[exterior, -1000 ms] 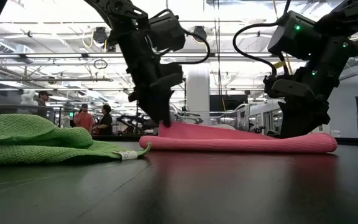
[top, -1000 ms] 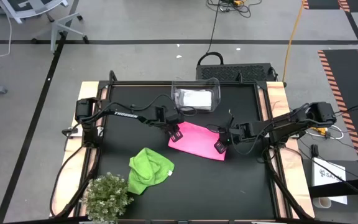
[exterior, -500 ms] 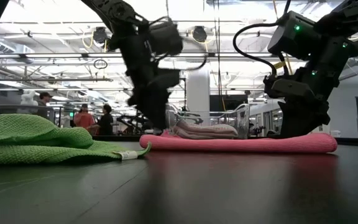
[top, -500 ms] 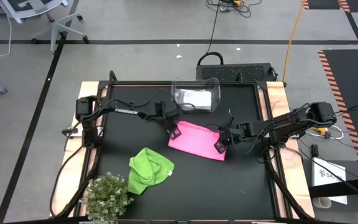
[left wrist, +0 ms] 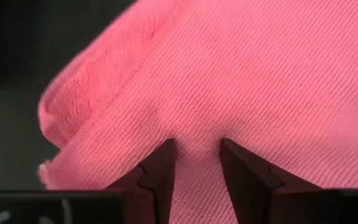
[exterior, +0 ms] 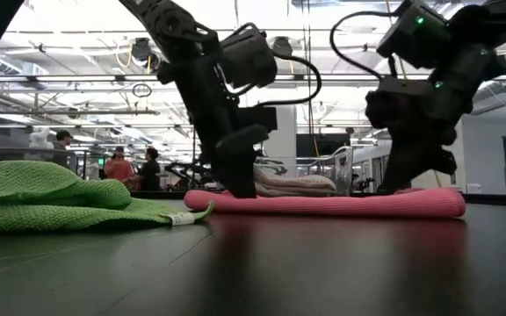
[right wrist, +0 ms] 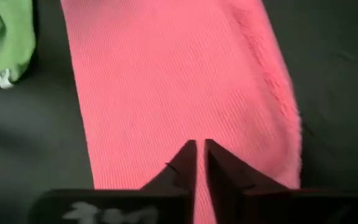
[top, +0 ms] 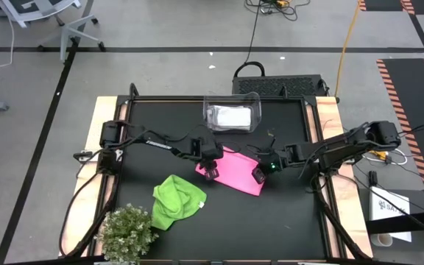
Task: Fold microfiber towels
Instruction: Fold the pink microfiber cloth
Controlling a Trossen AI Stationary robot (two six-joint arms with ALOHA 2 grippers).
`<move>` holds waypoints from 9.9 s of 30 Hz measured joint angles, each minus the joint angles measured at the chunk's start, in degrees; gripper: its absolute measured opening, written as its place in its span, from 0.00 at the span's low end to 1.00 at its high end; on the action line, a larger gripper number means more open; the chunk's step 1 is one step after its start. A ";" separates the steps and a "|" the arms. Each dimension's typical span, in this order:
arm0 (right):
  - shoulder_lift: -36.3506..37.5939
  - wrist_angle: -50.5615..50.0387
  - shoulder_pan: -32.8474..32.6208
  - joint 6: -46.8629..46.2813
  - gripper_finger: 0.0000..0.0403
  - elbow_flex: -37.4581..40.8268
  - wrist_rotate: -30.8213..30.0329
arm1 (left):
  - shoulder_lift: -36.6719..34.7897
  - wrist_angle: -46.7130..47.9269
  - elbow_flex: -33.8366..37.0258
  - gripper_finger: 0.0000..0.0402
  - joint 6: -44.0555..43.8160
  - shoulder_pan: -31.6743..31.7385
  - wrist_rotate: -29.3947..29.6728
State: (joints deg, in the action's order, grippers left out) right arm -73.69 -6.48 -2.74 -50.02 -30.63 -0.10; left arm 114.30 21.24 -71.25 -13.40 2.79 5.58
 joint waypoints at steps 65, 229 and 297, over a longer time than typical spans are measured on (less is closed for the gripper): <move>-1.73 -1.48 -6.97 11.71 0.00 -2.25 -7.36 | 0.15 -7.54 0.25 0.01 -9.28 -6.14 -1.49; -5.29 -23.85 15.89 26.71 0.32 -3.77 2.19 | -2.31 -0.42 2.70 0.29 -0.20 -5.90 -0.38; 5.42 -31.08 18.45 3.80 0.00 -9.84 15.12 | -0.89 -7.74 2.92 0.29 -0.63 -5.75 -1.14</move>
State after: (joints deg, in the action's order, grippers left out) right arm -68.27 -37.56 15.70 -46.22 -40.47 15.02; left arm 113.40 13.50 -68.34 -14.02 -2.96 4.45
